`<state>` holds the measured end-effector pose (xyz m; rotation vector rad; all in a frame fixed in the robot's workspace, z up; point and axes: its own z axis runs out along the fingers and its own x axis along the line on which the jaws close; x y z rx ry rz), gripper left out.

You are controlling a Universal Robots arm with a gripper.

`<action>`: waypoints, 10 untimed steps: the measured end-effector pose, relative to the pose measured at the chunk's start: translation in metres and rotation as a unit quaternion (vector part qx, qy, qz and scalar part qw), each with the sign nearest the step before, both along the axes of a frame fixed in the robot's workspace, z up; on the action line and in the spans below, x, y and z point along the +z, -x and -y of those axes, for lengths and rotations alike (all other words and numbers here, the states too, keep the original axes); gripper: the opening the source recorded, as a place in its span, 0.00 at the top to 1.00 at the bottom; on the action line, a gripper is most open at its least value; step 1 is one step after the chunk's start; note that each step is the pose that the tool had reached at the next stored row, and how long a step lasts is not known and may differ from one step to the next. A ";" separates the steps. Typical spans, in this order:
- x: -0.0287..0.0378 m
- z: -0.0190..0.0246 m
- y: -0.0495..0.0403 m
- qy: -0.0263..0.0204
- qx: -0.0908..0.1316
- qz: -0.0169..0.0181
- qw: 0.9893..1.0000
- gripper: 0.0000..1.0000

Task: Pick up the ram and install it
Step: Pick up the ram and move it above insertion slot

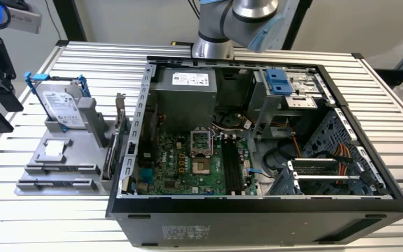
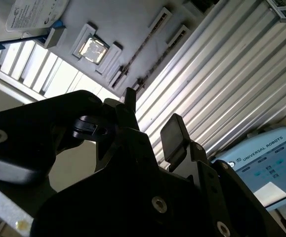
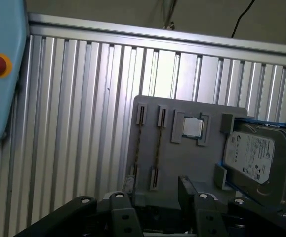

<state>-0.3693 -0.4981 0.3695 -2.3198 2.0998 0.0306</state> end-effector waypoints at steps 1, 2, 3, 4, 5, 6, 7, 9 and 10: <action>-0.0005 0.0000 0.0000 0.000 0.000 0.000 1.000 0.00; -0.0011 0.0000 0.0000 0.000 0.000 0.000 1.000 0.00; -0.0016 0.0000 0.0000 0.000 0.000 0.000 1.000 0.00; -0.0021 0.0000 0.0000 0.000 0.000 0.000 1.000 0.00; -0.0026 0.0000 0.0000 0.000 0.000 0.000 1.000 0.00; -0.0031 0.0000 0.0000 0.000 0.000 0.000 1.000 0.00; -0.0035 0.0000 0.0000 0.000 0.000 0.000 1.000 0.00; -0.0046 0.0000 0.0000 0.000 0.000 0.000 1.000 0.00; -0.0051 0.0000 0.0000 0.000 0.000 0.000 1.000 0.00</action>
